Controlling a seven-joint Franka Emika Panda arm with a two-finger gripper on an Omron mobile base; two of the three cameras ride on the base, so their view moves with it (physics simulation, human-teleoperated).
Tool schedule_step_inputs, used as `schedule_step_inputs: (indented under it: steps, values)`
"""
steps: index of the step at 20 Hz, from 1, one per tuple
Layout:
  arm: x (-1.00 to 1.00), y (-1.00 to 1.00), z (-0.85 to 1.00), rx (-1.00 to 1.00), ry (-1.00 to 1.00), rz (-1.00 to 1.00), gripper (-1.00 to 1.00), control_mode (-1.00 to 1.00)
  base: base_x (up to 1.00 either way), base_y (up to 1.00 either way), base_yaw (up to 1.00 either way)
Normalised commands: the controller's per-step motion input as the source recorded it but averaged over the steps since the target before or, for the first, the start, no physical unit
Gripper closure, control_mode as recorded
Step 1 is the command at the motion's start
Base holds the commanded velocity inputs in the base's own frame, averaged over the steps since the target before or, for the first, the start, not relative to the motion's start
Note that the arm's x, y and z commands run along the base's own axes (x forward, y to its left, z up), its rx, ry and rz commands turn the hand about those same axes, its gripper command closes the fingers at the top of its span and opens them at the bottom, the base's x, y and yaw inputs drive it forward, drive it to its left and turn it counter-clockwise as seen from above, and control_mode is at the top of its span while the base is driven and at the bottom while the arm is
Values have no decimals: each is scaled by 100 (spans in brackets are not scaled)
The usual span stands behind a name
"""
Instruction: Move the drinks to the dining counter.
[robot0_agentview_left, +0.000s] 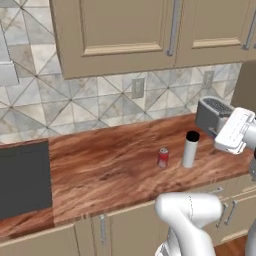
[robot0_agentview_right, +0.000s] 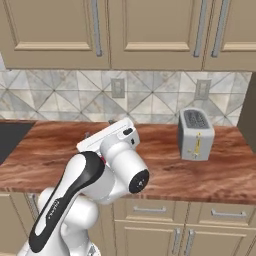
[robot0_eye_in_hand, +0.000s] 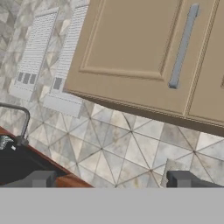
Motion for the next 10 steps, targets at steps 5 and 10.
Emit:
schedule_step_inputs:
  steps: [5,10]
  values:
    - [0,0,0,0,0,0,-100,100,1,-60,29]
    - [0,0,0,0,0,0,-100,100,0,-32,15]
